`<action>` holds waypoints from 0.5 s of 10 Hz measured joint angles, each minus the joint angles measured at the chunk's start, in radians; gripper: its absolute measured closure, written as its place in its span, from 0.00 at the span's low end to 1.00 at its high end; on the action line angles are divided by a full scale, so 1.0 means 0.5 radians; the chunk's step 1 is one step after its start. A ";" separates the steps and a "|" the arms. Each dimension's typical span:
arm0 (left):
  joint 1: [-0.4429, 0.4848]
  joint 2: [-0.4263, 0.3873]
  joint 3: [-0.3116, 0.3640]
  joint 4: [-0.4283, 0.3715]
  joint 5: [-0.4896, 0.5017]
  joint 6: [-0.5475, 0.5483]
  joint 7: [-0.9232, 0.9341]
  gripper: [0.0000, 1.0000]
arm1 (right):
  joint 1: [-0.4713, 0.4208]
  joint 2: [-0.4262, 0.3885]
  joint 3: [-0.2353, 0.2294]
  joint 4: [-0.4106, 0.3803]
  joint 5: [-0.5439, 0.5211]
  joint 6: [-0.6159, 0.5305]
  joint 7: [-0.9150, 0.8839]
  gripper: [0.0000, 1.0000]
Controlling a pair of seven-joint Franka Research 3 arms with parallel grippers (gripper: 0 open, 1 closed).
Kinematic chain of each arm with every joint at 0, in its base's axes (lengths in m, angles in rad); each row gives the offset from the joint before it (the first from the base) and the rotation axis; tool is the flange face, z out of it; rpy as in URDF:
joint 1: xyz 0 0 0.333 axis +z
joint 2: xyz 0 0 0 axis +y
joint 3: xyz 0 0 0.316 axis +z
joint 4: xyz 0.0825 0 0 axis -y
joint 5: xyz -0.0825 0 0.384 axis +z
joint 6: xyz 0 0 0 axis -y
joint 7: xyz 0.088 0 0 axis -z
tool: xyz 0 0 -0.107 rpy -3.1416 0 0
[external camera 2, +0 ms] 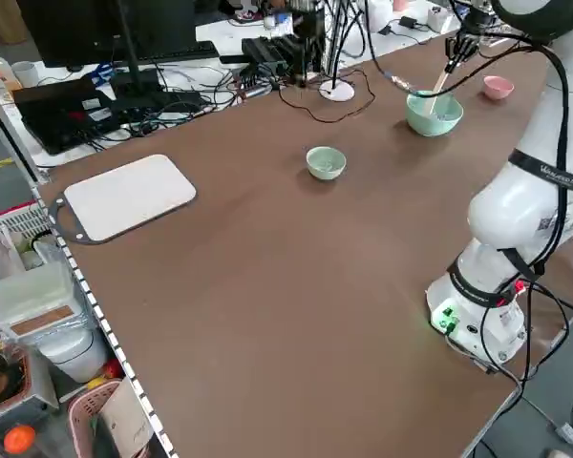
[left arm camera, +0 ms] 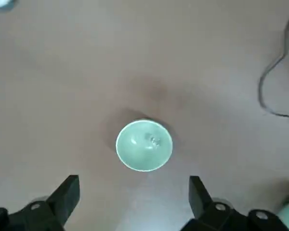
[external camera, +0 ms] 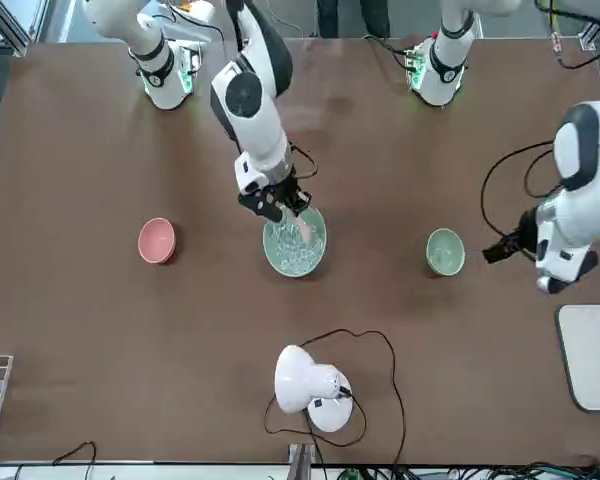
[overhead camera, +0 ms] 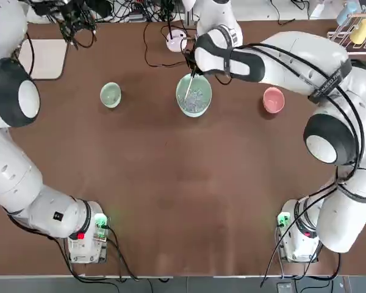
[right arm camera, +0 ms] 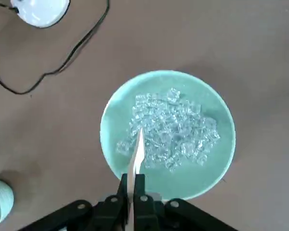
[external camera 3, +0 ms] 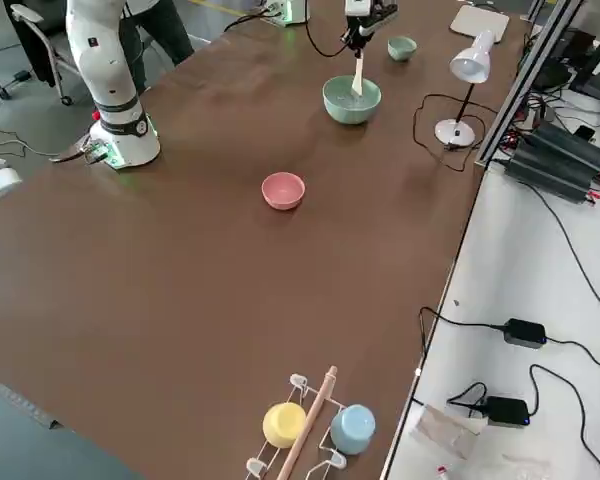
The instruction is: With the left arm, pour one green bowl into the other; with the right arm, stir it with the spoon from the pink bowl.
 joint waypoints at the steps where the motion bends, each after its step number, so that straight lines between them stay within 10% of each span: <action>1: 0.008 -0.021 0.002 0.088 0.021 -0.054 0.005 0.00 | -0.036 0.005 -0.010 0.003 -0.020 -0.003 0.000 0.94; 5: 0.275 -0.250 -0.141 0.151 0.156 -0.250 0.319 0.00 | -0.138 0.010 -0.011 0.005 -0.135 -0.183 -0.074 0.94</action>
